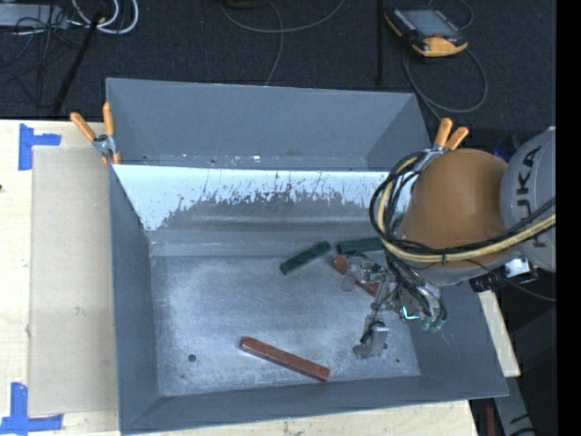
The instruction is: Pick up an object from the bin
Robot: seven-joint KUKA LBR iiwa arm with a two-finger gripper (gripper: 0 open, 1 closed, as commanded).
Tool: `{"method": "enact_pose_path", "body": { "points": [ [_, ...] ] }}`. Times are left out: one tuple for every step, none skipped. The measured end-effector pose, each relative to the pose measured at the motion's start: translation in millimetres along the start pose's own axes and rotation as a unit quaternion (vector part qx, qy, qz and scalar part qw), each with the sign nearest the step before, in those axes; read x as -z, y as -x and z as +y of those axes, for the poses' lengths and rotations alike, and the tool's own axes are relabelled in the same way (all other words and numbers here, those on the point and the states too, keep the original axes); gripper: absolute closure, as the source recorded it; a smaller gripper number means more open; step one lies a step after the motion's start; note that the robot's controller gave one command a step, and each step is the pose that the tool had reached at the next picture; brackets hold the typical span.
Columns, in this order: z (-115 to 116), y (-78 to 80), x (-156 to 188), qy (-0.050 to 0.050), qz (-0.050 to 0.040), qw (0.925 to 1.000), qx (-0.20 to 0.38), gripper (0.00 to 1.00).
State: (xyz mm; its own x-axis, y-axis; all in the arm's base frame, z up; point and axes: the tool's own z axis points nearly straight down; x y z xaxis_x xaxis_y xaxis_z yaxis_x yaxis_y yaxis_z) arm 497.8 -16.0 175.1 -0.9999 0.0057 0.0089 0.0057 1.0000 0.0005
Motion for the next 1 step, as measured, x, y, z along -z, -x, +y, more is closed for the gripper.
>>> {"method": "enact_pose_path", "body": {
  "points": [
    [86.9, -9.7, -109.9, 0.001, -0.0013, 1.0000, -0.007, 0.00]
  ]
}}
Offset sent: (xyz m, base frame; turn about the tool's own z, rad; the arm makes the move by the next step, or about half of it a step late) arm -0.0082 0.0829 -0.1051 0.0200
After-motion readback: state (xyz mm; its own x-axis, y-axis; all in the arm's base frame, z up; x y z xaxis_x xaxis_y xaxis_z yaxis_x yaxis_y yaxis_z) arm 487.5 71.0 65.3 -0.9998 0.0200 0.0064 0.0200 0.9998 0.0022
